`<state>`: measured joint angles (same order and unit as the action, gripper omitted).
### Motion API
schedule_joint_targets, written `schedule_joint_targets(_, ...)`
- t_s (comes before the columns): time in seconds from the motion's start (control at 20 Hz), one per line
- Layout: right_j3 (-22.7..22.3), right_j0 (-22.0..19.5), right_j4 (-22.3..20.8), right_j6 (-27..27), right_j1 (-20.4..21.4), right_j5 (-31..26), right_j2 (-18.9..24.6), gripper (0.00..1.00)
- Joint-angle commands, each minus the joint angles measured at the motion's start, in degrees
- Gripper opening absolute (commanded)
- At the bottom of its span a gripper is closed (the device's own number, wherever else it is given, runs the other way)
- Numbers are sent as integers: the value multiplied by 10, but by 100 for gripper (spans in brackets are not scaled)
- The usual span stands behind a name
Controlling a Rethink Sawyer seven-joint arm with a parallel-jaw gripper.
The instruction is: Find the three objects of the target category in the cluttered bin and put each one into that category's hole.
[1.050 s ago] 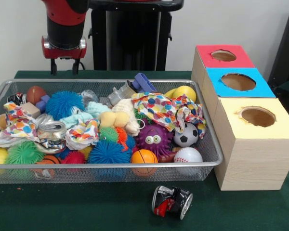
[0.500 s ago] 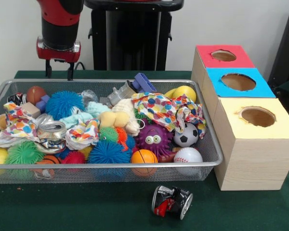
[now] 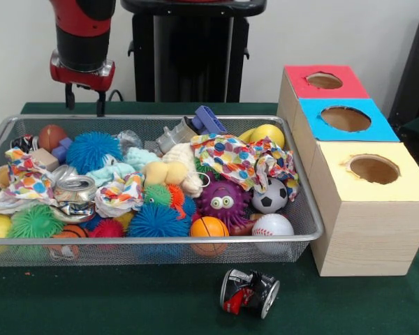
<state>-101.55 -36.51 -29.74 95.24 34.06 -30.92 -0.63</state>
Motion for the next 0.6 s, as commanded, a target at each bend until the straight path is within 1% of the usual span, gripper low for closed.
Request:
schedule_joint_targets(0.05, -12, -5, 26, 163, -48, 78, -42, 100)
schedule_joint_targets(0.35, -35, 3, 55, 168, -53, 124, -51, 100)
schedule_joint_targets(0.6, -58, 24, 85, 176, -53, 154, -67, 100)
